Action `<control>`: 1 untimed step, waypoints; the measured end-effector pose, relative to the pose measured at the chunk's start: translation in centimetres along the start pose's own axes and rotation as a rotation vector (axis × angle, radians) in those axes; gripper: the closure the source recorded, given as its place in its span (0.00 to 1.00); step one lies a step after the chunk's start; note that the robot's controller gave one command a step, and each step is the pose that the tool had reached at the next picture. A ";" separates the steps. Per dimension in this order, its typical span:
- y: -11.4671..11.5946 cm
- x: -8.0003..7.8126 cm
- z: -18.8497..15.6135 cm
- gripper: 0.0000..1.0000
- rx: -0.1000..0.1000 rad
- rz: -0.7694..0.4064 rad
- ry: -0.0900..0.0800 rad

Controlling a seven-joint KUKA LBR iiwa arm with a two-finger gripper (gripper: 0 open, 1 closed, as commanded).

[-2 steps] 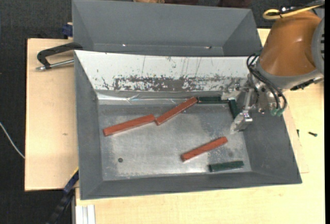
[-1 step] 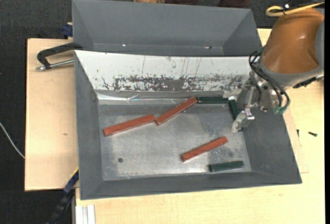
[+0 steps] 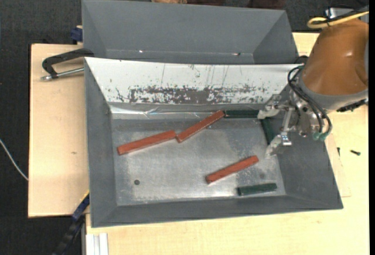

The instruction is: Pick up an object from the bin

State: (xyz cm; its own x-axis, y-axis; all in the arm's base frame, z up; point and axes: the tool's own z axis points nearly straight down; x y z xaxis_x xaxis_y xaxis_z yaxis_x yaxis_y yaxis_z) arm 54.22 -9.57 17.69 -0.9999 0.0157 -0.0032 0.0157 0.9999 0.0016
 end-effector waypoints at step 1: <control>2.7 0.5 5.8 0.00 0.002 -0.012 -0.003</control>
Offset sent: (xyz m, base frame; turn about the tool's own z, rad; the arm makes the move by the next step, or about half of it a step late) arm -0.0087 0.0575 -0.1069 -0.1724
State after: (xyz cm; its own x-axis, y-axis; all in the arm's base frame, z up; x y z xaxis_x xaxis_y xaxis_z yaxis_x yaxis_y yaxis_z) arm 53.74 -6.85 11.89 -1.0000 0.0033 -0.0065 0.0033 1.0000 -0.0008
